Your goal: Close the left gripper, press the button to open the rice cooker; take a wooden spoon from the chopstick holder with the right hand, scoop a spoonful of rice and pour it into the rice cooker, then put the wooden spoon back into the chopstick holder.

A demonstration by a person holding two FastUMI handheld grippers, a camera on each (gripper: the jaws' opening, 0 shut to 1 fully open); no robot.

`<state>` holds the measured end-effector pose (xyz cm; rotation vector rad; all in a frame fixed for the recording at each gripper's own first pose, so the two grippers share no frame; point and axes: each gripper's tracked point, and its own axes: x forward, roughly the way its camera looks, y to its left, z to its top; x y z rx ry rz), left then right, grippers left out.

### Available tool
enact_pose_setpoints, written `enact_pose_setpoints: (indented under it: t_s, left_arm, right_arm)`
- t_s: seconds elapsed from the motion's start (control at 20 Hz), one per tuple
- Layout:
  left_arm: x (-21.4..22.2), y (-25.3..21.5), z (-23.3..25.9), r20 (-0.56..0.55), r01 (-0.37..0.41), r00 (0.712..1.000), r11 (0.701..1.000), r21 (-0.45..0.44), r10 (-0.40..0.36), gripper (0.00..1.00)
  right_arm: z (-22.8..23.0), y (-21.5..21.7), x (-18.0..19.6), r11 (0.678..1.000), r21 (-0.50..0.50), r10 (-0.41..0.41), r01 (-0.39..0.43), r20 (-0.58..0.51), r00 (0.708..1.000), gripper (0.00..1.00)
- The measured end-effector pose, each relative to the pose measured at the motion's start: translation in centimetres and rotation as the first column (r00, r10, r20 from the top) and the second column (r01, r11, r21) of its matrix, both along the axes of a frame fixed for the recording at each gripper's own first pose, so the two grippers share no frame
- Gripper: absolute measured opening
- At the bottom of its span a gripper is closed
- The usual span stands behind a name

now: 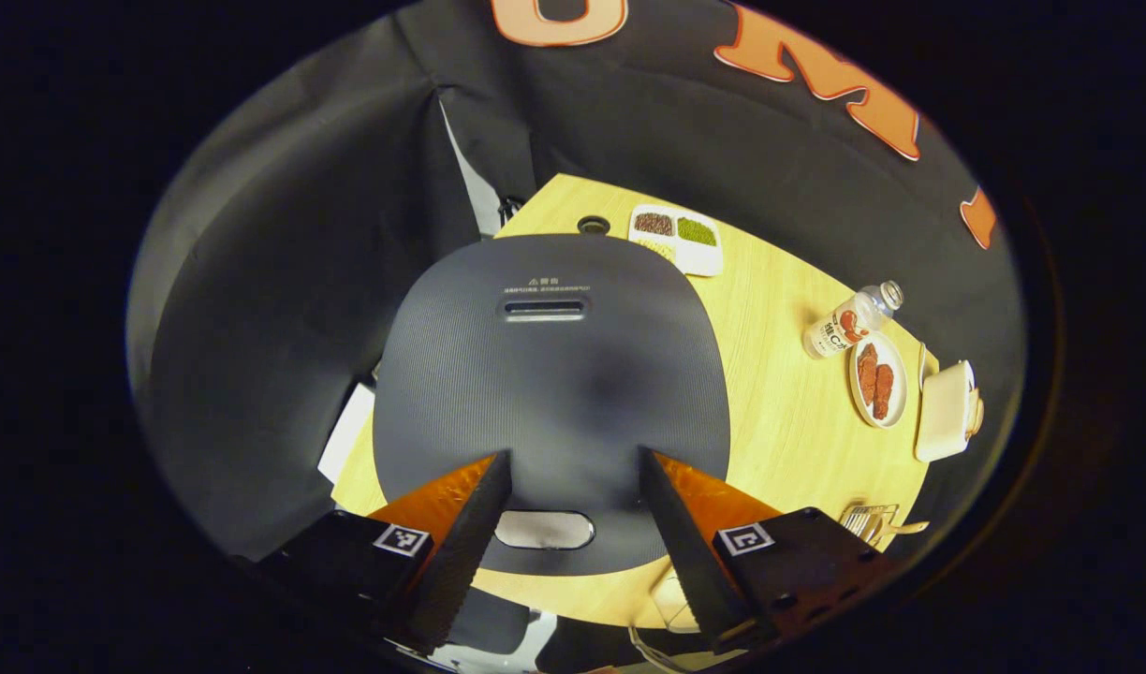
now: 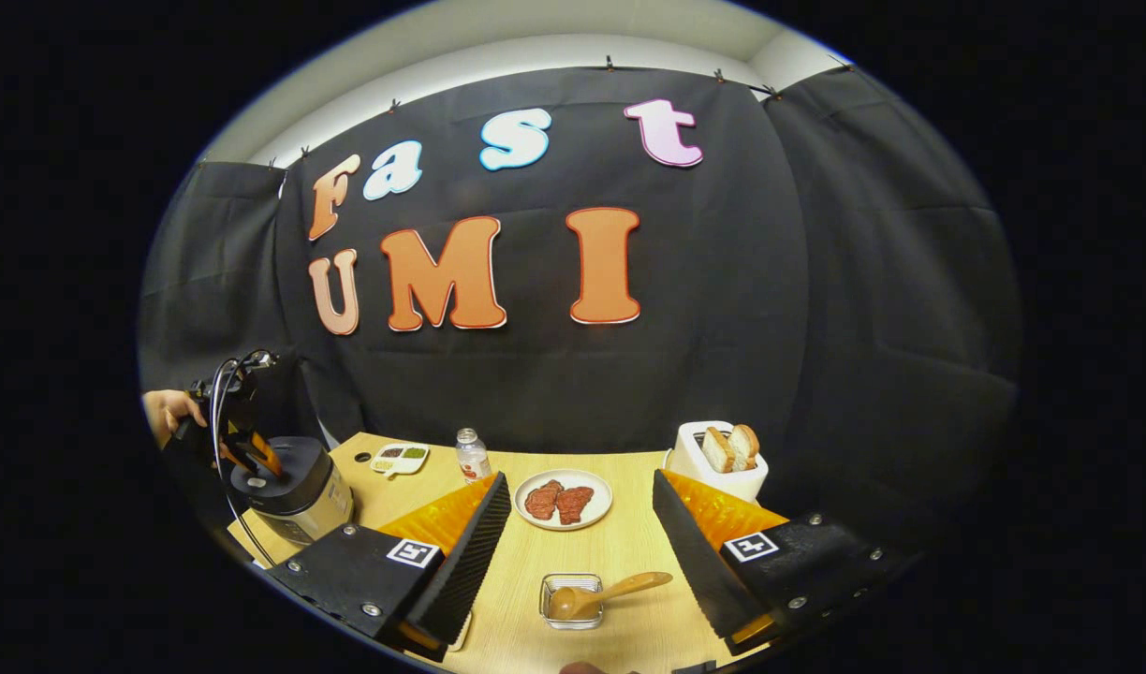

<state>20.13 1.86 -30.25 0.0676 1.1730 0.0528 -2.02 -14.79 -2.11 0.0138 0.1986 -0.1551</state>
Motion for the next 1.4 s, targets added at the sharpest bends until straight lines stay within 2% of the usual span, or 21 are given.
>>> enact_pose_setpoints:
  t_s: [0.1,0.15,0.25,0.3,0.35,0.4,0.55,0.65,0.8,0.85,0.9,0.95,1.0,1.05,1.1,1.15,1.2,1.3,1.35,1.4]
  left_arm:
    - [0.9,0.2,0.3,0.17,0.04,0.985,0.999,0.013,-0.041,1.0]
    - [0.7,0.1,0.2,0.241,0.056,0.969,0.998,0.027,-0.061,0.98]
    - [-0.3,0.2,0.8,0.338,0.055,0.938,0.997,0.055,-0.071,0.98]
    - [-0.9,0.0,1.2,0.358,0.046,0.932,0.998,0.052,-0.062,0.98]
    - [-1.2,-0.6,2.4,0.407,0.045,0.912,0.999,0.03,-0.054,0.97]
    - [-1.5,-1.4,4.4,0.471,0.057,0.881,0.998,0.01,-0.055,0.97]
    - [-2.8,-2.4,10.3,0.663,0.09,0.743,0.995,0.037,-0.092,0.93]
    - [-4.4,-3.4,14.0,0.735,0.121,0.666,0.991,0.064,-0.129,0.95]
    - [-6.7,-5.1,19.7,0.82,0.173,0.553,0.983,0.057,-0.145,0.93]
    - [-7.6,-5.5,21.1,0.838,0.176,0.529,0.984,0.043,-0.131,0.93]
    - [-8.6,-6.2,22.1,0.853,0.19,0.507,0.981,0.031,-0.125,0.93]
    - [-9.5,-6.5,23.1,0.865,0.195,0.488,0.98,0.024,-0.118,0.93]
    - [-10.1,-6.6,23.9,0.875,0.2,0.469,0.979,0.024,-0.117,0.93]
    - [-10.6,-6.6,25.0,0.886,0.202,0.448,0.979,0.031,-0.121,0.93]
    - [-11.0,-6.7,25.9,0.896,0.204,0.426,0.978,0.041,-0.126,0.93]
    - [-11.3,-6.9,26.7,0.906,0.209,0.401,0.977,0.054,-0.136,0.93]
    - [-11.7,-7.1,27.3,0.912,0.213,0.384,0.975,0.066,-0.146,0.93]
    - [-12.6,-7.8,27.4,0.916,0.244,0.366,0.967,0.073,-0.161,0.93]
    - [-13.1,-8.8,27.3,0.919,0.275,0.361,0.959,0.06,-0.161,0.93]
    - [-13.4,-8.8,27.2,0.919,0.283,0.358,0.957,0.063,-0.166,0.93]
  right_arm:
    - [0.6,1.5,0.7,1.0,-0.009,0.029,-0.029,0.017,0.999,0.95]
    - [0.9,2.3,1.1,0.999,-0.013,0.041,-0.04,0.025,0.999,0.95]
    - [1.3,3.9,1.8,0.997,-0.02,0.069,-0.068,0.042,0.997,0.95]
    - [1.5,4.9,2.3,0.996,-0.022,0.087,-0.086,0.043,0.995,0.95]
    - [1.8,5.8,2.7,0.995,-0.029,0.101,-0.1,0.047,0.994,0.95]
    - [2.4,6.7,3.2,0.993,-0.038,0.115,-0.113,0.054,0.992,0.95]
    - [4.6,9.3,4.7,0.987,-0.075,0.148,-0.14,0.105,0.983,0.95]
    - [5.4,10.3,5.5,0.988,-0.094,0.131,-0.12,0.126,0.983,0.95]
    - [6.8,13.2,6.8,0.985,-0.081,0.167,-0.155,0.164,0.972,0.95]
    - [6.7,13.4,7.2,0.984,-0.077,0.174,-0.163,0.171,0.97,1.0]
    - [7.0,13.9,7.3,0.982,-0.073,0.187,-0.176,0.18,0.966,1.0]
    - [7.2,14.1,7.3,0.981,-0.071,0.192,-0.182,0.19,0.963,0.95]
    - [7.6,14.5,7.2,0.98,-0.071,0.199,-0.189,0.204,0.959,1.0]
    - [7.8,14.7,7.3,0.979,-0.073,0.203,-0.191,0.22,0.954,1.0]
    - [8.0,15.0,7.2,0.977,-0.071,0.21,-0.199,0.231,0.95,0.95]
    - [8.0,15.6,7.0,0.975,-0.071,0.221,-0.21,0.24,0.945,1.0]
    - [8.0,16.0,7.0,0.973,-0.076,0.23,-0.218,0.246,0.942,1.0]
    - [8.2,16.4,6.8,0.97,-0.085,0.242,-0.227,0.256,0.936,1.0]
    - [8.3,16.6,6.7,0.97,-0.084,0.243,-0.229,0.264,0.933,0.95]
    - [8.4,16.6,6.4,0.97,-0.079,0.245,-0.232,0.271,0.931,0.95]
